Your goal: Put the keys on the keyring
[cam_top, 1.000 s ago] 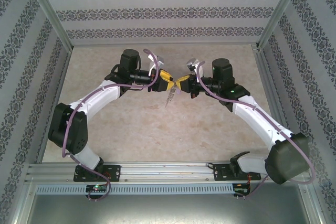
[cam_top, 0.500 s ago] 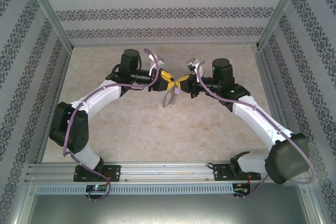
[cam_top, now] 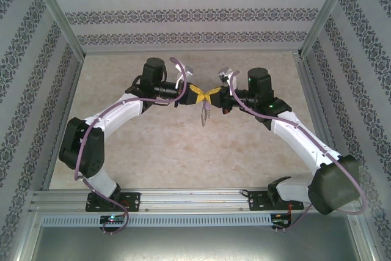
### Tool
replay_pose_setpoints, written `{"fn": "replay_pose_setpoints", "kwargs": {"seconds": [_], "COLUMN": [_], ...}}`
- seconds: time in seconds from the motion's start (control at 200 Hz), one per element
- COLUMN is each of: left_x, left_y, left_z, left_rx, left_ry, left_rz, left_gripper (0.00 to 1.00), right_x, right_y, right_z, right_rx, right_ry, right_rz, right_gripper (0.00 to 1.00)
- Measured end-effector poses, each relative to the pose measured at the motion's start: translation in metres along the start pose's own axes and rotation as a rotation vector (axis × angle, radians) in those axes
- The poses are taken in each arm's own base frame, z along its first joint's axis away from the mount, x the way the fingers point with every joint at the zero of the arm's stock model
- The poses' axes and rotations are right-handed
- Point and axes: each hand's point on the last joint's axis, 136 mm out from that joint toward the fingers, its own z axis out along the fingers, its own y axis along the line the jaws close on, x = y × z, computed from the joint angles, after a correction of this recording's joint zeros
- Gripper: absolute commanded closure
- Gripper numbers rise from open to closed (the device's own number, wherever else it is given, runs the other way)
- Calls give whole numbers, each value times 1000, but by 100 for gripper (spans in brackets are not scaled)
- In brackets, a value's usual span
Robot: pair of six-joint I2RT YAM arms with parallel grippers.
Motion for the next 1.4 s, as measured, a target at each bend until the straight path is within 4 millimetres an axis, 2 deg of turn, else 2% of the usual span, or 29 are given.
{"fn": "replay_pose_setpoints", "kwargs": {"seconds": [0.075, 0.2, 0.285, 0.49, 0.734, 0.834, 1.084, 1.249, 1.404], "left_x": [-2, -6, -6, -3, -14, -16, -22, -23, -26], "left_y": [0, 0, 2, 9, 10, 9, 6, 4, 1], "left_z": [0, 2, 4, 4, 2, 0, -1, -1, -3], "left_rx": [1, -4, -17, -51, -72, -74, -72, -71, -70], "left_ry": [-4, -21, -43, -94, -151, -159, -174, -177, -181], "left_rz": [3, 19, 38, 14, 31, 33, 40, 44, 53], "left_gripper": [100, 100, 100, 100, 100, 100, 100, 100, 100], "right_x": [-1, -4, -10, -12, 18, 24, 27, 37, 34], "right_y": [-1, -2, -3, -9, -21, -22, -7, -17, -24], "right_z": [-1, -2, -7, -36, -43, -40, -19, -6, -3], "right_rx": [3, 7, 19, 106, 188, 194, 144, 161, 188], "right_ry": [-4, -15, -44, -144, -176, -181, -165, -131, -134], "right_rz": [-1, 5, -1, 2, 63, 80, 58, 81, 81], "right_gripper": [100, 62, 52, 49, 45, 44, 44, 45, 48]}}
